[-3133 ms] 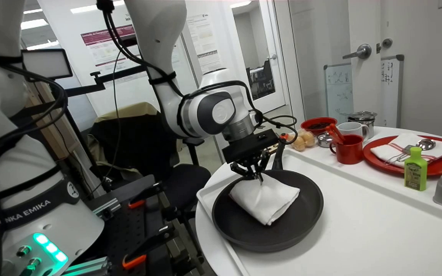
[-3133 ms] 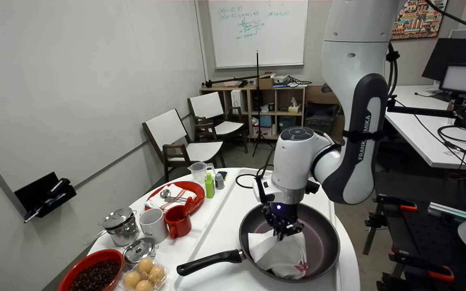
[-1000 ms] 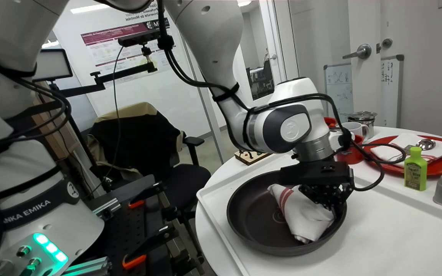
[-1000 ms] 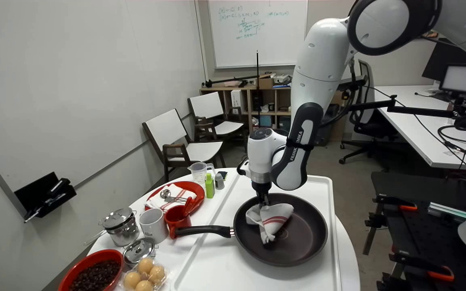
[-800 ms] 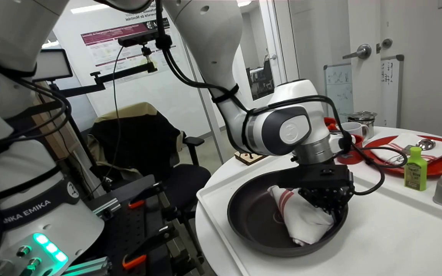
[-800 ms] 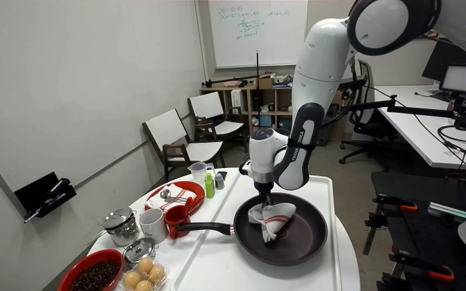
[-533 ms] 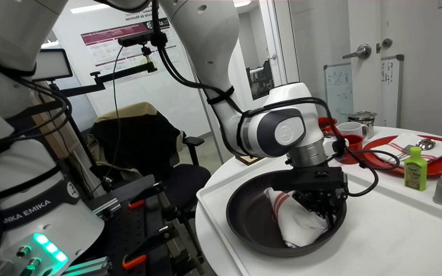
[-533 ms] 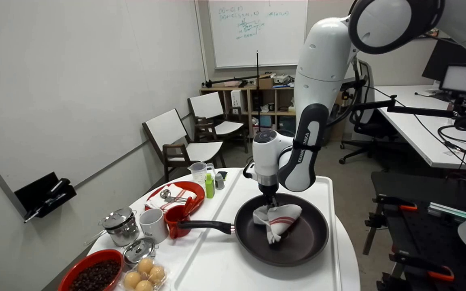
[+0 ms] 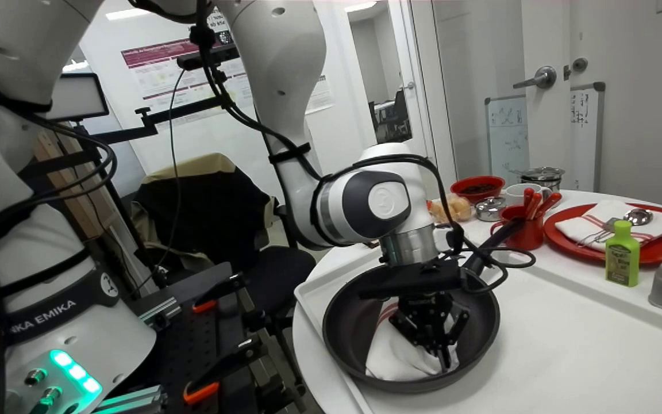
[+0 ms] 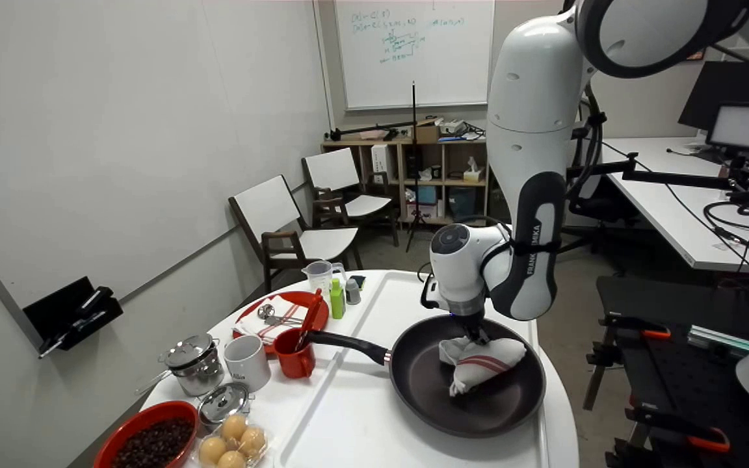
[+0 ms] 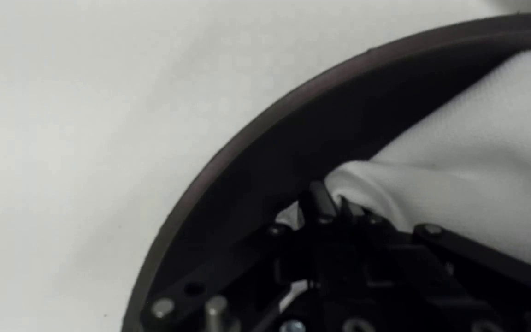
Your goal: Use the towel to clean the pan
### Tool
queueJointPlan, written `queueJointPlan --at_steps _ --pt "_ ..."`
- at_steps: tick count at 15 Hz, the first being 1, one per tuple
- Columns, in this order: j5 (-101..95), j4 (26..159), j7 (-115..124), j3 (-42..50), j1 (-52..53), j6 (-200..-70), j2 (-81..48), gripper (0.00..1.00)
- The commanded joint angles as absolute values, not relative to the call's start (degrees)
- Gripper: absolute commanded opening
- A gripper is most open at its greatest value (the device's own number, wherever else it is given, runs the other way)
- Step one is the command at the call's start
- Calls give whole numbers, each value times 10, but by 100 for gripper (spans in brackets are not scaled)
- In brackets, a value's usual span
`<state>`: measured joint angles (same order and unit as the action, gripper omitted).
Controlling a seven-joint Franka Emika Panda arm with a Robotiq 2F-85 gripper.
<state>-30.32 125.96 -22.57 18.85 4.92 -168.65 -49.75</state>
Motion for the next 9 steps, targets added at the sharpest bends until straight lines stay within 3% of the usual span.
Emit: queueJointPlan --at_steps 1,9 --pt "-337 1303 -189 219 107 -1680 -503 1" --pt "-422 1338 -206 207 137 -1702 -489 1"
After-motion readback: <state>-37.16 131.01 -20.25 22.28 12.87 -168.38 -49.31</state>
